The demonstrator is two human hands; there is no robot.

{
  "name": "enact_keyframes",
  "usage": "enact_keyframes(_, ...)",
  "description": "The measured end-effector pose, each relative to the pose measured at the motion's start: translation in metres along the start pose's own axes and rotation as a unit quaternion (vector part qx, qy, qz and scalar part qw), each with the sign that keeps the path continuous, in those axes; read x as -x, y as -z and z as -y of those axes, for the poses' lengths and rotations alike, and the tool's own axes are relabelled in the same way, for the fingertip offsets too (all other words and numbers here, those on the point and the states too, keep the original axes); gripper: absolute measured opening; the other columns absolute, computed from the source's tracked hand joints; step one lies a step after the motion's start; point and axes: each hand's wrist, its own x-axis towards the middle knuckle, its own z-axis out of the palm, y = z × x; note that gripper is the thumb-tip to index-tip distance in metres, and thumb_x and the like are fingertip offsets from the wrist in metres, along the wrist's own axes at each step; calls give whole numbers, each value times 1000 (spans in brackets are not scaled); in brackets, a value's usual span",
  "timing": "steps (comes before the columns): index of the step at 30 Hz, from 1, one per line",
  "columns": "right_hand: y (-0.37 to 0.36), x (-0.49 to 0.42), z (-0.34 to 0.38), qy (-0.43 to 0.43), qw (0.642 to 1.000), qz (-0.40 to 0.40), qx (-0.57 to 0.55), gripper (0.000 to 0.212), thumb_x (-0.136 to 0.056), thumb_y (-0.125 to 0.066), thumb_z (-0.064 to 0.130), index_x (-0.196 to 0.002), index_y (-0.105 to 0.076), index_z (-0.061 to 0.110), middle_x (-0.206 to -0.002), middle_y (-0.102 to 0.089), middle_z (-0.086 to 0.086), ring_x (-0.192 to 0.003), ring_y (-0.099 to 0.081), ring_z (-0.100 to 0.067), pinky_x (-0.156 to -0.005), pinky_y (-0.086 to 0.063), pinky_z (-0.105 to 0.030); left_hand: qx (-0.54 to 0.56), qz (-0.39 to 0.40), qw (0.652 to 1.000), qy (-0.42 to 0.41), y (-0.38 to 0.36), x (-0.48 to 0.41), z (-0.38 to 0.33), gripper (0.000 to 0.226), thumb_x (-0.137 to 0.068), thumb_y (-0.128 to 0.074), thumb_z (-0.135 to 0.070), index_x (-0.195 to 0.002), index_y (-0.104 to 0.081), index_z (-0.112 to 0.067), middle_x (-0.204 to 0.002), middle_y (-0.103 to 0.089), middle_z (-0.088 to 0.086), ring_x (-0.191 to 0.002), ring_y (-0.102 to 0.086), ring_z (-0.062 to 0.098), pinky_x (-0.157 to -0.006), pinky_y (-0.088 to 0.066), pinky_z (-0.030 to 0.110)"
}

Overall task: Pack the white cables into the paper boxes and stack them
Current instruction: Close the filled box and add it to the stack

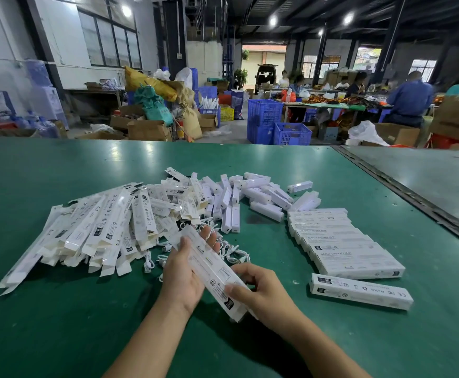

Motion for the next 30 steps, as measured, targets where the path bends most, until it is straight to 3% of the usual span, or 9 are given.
enact_keyframes(4,2,0,1,-8,999,-18,-50,17,-88,-70,24,-105,-69,27,-91,-72,-7,-75,-72,-25,-62,-57,-34,-99,30,994,-17,-1,1,-1,49,-100,-38,-47,-139,-49,-20,-122,-71,10,-102,-72,24,-86,-54,43)
enact_keyframes(8,6,-4,4,-38,985,-87,-145,9,-94,-62,28,-101,-68,26,-80,-71,-9,-61,-66,-26,-56,-50,-33,-221,47,971,-82,-8,8,11,56,-89,-47,-47,-142,-40,-34,-115,-73,7,-97,-72,23,-79,-56,40)
enact_keyframes(12,11,-6,4,-41,972,-130,-189,17,-97,-56,31,-99,-69,20,-82,-69,-15,-63,-62,-23,-57,-51,-32,-398,113,899,-145,-5,15,28,40,-96,-59,-41,-128,-44,-59,-114,-69,-1,-102,-69,13,-86,-54,26)
enact_keyframes(17,15,-10,2,-44,961,-163,-219,19,-99,-54,27,-103,-68,14,-91,-70,-13,-76,-61,-23,-70,-49,-38,-511,193,825,-145,-5,26,37,43,-90,-60,-39,-130,-51,-51,-115,-65,-28,-110,-62,-3,-88,-46,10)
enact_keyframes(19,16,-11,2,-46,962,-169,-210,20,-99,-54,28,-103,-66,13,-86,-68,-9,-71,-60,-19,-66,-49,-34,-536,197,807,-153,-6,27,35,45,-88,-61,-48,-131,-50,-52,-119,-59,-38,-115,-56,-9,-89,-41,4)
enact_keyframes(24,16,-8,3,-41,972,-172,-157,27,-99,-51,37,-95,-63,14,-74,-63,0,-64,-54,-14,-61,-45,-30,-545,200,798,-159,-1,24,32,56,-81,-67,-58,-135,-53,-49,-129,-63,-24,-123,-52,-9,-99,-38,7)
enact_keyframes(28,19,-5,6,-10,974,-143,-175,25,-101,-44,26,-88,-64,20,-79,-67,-5,-67,-63,-19,-60,-50,-30,-542,168,802,-185,-2,23,33,48,-85,-70,-50,-129,-52,-53,-117,-65,-31,-111,-58,-9,-88,-40,3)
enact_keyframes(30,20,-5,7,29,980,-136,-144,17,-90,-50,20,-91,-66,17,-81,-69,-4,-69,-65,-19,-62,-53,-29,-533,141,808,-205,-3,22,33,42,-86,-68,-50,-125,-53,-55,-114,-69,-23,-108,-61,-7,-88,-44,8)
